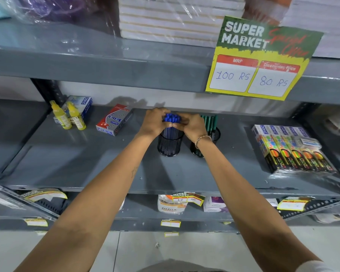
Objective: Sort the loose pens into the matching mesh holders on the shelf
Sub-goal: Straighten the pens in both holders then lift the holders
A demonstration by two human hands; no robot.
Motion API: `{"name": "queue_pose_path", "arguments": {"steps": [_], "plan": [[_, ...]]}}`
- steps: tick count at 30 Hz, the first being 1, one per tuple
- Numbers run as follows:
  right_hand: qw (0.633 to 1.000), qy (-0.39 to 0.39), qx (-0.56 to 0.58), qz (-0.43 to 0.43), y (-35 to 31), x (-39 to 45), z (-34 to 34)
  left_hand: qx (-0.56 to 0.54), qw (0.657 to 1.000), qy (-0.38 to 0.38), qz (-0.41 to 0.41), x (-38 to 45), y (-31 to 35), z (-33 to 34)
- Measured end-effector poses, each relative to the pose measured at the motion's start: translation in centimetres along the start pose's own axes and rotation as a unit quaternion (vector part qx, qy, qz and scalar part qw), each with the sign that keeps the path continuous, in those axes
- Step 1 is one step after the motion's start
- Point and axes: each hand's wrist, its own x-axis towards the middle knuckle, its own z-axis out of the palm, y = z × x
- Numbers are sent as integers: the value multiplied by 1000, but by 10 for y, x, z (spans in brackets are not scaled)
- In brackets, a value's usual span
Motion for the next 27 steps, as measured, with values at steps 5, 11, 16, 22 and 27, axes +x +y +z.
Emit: {"name": "queue_pose_path", "arguments": {"steps": [5,11,16,22,27], "plan": [[999,-2,-24,21,0,3,-1,0,1000,9,-10,0,-4,0],[999,3,-27,18,-1,-4,-1,-3,999,31,-16,-2,-7,0],[999,14,-34,13,0,-11,-6,-25,998,55,-10,-5,-9,3],[971,233,-45,-29,17,-23,-46,-163,979,109,-53,-22,-27,-3],[940,317,93,88,74,-45,-48,-129,985,-43,-110,-44,-52,24]]}}
